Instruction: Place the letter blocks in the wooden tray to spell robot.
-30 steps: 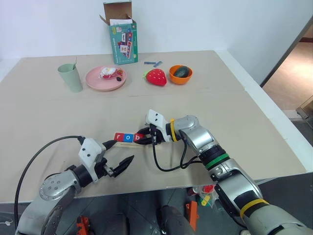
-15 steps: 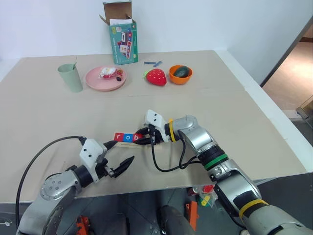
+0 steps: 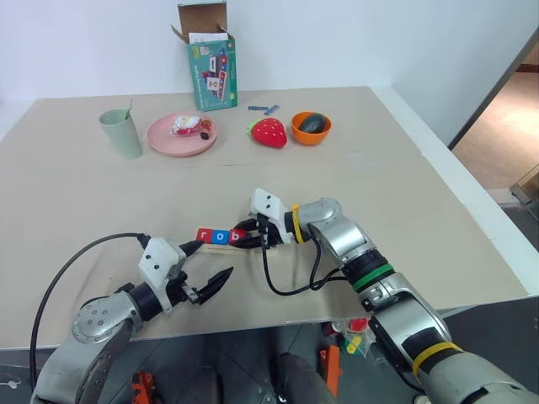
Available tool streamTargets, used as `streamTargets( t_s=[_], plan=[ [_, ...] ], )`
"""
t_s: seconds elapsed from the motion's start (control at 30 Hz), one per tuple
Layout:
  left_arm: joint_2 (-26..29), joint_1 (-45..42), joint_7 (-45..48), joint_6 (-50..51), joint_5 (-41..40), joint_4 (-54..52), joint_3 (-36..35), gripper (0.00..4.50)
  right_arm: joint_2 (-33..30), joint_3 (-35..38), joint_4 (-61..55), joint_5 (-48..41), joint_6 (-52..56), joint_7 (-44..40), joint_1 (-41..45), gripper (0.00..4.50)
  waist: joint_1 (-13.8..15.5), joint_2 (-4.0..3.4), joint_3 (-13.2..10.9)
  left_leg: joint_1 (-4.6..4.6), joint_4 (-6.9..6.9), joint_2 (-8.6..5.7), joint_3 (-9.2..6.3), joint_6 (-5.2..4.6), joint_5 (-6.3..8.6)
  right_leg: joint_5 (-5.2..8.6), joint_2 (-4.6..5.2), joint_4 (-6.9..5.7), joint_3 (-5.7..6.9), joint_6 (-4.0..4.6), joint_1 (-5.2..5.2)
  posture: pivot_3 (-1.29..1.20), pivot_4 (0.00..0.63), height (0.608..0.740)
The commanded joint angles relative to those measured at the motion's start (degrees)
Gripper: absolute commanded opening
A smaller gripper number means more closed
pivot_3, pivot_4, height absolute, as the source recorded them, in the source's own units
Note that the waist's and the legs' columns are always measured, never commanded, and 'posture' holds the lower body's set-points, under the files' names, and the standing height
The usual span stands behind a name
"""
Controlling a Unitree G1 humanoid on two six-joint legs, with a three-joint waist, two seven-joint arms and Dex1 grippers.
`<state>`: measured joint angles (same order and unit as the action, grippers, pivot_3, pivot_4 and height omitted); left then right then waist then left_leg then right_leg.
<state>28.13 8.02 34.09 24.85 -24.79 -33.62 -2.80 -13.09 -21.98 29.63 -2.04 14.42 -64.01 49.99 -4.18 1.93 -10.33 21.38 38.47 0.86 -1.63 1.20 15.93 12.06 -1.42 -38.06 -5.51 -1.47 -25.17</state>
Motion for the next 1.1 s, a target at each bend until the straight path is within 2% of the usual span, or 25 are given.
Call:
streamTargets(
  t_s=[0.03, 0.13, 0.17, 0.2, 0.23, 0.27, 0.3, 0.4, 0.87, 1.1],
  plan=[
    [0.00, -0.92, -0.18, -1.11, -0.21, -0.64, -0.70, 4.50, -1.51, 3.41, -4.25, -2.35, 0.40, -1.39, 1.86, 1.71, 0.00, -0.01, -0.01, 0.00, 0.00, 0.00, 0.00, 0.00, 0.00, 0.00, 0.00, 0.00, 0.00, 0.00, 0.00, 0.00, 0.150, 0.740],
    [0.00, -0.98, -0.12, -1.15, -0.09, -0.64, -0.55, 4.50, -2.45, 4.46, -6.54, -3.66, 1.57, -2.01, 1.02, 1.71, 0.00, -0.01, -0.01, 0.01, 0.00, 0.00, 0.00, 0.00, 0.00, 0.00, 0.01, 0.00, 0.01, 0.00, 0.00, 0.00, 0.150, 0.740],
    [0.00, -1.02, -0.10, -1.15, -0.07, -0.60, -0.53, 4.50, -2.66, 4.62, -7.03, -3.88, 1.77, -2.19, 0.81, 2.27, 0.00, -0.01, -0.01, 0.01, 0.00, 0.00, -0.01, 0.00, 0.00, 0.00, 0.01, 0.00, 0.01, 0.00, 0.00, 0.00, 0.150, 0.740],
    [0.02, -1.06, -0.07, -1.18, -0.04, -0.57, -0.51, 4.50, -2.99, 4.74, -7.73, -4.07, 2.00, -2.40, 0.45, 2.27, 0.00, -0.01, -0.01, 0.01, 0.00, 0.00, -0.01, 0.00, 0.00, 0.00, 0.01, 0.00, 0.01, 0.00, 0.00, 0.00, 0.150, 0.740],
    [0.02, -1.12, -0.06, -1.19, 0.00, -0.52, -0.46, 4.50, -3.39, 4.85, -8.58, -4.32, 2.27, -2.70, 0.01, 2.86, -0.04, -0.01, -0.01, 0.01, 0.00, 0.00, -0.01, 0.00, 0.00, 0.00, 0.01, 0.00, 0.01, 0.00, 0.00, 0.00, 0.150, 0.740],
    [0.07, -1.17, 0.04, -1.23, 0.04, -0.51, -0.39, 4.50, -4.11, 4.99, -10.37, -4.95, 2.85, -3.29, -0.90, 3.05, -0.02, -0.03, -0.02, 0.00, -0.01, 0.00, 0.00, 0.00, 0.00, 0.01, -0.01, 0.00, 0.00, 0.00, -0.01, 0.00, 0.150, 0.740],
    [0.12, -1.23, 0.13, -1.22, 0.02, -0.46, -0.37, 4.50, -4.72, 5.10, -11.87, -5.45, 3.38, -3.87, -1.63, 3.67, -0.02, -0.03, -0.02, 0.03, -0.02, 0.00, -0.07, 0.00, 0.00, 0.02, -0.01, 0.00, 0.06, 0.01, -0.01, 0.00, 0.150, 0.740],
    [0.23, -1.37, 0.29, -1.29, 0.08, -0.26, -0.32, 4.50, -5.55, 5.12, -14.17, -6.19, 4.51, -4.32, -2.62, 4.45, -0.03, -0.03, -0.02, 0.04, -0.02, -0.01, -0.07, 0.00, 0.00, 0.04, 0.03, 0.01, 0.06, 0.00, -0.01, 0.00, 0.150, 0.740],
    [0.59, -1.29, 0.71, -2.07, 0.53, -0.37, 0.00, 4.50, -5.09, 4.51, -8.34, -2.91, -0.32, -0.40, -2.47, 4.45, -0.08, -0.04, -0.02, 0.04, -0.02, -0.02, -0.03, 0.00, 0.00, 0.04, 0.02, 0.01, 0.04, 0.00, -0.02, 0.00, 0.150, 0.740],
    [1.23, -0.71, 1.03, -2.47, 0.66, -1.18, -0.04, 4.50, -8.92, 10.35, -9.08, -6.46, 0.93, -0.46, -2.69, 4.45, -0.09, -0.04, -0.03, 0.05, -0.03, -0.05, -0.03, 0.00, 0.00, 0.05, 0.05, 0.02, 0.02, -0.01, -0.02, 0.00, 0.150, 0.740]
  ],
)
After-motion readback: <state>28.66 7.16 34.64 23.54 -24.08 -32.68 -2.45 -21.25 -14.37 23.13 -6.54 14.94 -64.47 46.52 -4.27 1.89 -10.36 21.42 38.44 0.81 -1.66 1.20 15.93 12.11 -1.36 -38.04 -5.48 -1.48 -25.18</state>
